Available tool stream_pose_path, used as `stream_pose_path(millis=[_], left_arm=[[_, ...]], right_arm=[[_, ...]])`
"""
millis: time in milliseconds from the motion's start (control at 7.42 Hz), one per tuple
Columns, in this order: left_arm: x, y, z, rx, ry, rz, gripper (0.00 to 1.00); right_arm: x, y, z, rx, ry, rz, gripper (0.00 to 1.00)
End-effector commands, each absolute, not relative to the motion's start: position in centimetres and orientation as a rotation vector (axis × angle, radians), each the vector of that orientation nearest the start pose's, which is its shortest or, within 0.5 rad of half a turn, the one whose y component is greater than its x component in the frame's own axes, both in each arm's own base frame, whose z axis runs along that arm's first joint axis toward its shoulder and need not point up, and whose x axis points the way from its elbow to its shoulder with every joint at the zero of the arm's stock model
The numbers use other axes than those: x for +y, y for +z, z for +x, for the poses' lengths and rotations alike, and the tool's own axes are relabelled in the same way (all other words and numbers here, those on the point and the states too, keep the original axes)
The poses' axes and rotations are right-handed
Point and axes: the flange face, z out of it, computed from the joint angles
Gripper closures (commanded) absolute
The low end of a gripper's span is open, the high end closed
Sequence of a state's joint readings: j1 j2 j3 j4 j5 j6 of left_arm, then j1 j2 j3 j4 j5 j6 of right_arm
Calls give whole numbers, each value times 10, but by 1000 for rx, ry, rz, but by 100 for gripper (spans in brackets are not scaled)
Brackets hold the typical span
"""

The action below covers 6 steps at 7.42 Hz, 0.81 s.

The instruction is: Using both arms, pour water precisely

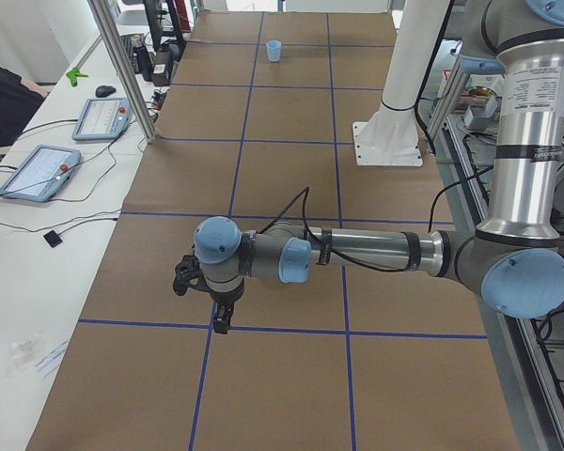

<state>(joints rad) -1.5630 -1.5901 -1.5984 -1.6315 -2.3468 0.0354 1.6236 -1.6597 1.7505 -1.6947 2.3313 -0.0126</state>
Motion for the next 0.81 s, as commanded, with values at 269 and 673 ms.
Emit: stream_pose_path(millis=[269,673], left_arm=[[-509,625,-56,745,81,111,0],[-508,626,-56,745,79,105,0]], right_arm=[[-447,632,78,-771,45,-26,1],[-451,628,70,-773,24,-25,1]])
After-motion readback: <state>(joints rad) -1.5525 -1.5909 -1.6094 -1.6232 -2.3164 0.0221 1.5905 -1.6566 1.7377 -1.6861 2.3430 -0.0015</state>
